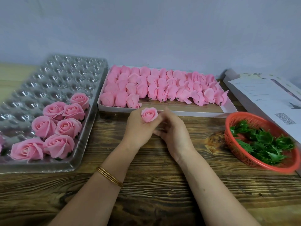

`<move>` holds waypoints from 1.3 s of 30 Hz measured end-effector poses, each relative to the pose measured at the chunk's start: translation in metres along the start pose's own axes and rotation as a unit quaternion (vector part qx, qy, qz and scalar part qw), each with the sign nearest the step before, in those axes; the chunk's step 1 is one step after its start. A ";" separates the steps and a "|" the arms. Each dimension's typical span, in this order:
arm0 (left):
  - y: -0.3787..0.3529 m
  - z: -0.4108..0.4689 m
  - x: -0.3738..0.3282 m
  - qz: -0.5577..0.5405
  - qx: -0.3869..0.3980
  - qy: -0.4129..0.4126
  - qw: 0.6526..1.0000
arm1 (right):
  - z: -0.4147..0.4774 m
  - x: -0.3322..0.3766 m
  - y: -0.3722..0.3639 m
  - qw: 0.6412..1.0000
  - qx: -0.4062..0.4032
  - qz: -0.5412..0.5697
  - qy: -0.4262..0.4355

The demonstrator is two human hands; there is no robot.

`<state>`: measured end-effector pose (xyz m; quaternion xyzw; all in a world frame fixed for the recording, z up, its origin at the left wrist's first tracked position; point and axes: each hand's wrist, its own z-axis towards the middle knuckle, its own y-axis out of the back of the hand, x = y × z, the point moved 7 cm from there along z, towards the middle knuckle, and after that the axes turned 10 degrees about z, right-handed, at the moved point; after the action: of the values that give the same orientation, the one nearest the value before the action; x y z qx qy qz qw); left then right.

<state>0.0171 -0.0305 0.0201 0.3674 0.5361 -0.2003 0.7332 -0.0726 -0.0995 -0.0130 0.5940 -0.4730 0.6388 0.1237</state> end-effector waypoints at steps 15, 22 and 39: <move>-0.013 -0.001 0.012 -0.259 0.006 0.130 0.957 | -0.012 0.011 -0.014 0.962 -0.017 -0.196 0.190; -0.016 0.001 0.017 -0.274 0.095 0.152 0.945 | -0.010 0.011 -0.013 0.979 0.011 -0.141 0.144; -0.016 -0.002 0.014 -0.230 0.111 0.141 0.956 | -0.018 0.020 -0.008 0.944 -0.021 -0.274 0.185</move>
<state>0.0093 -0.0380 0.0010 0.3375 0.6783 -0.3683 0.5389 -0.0838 -0.0903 0.0108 0.5690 -0.2746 0.6689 0.3917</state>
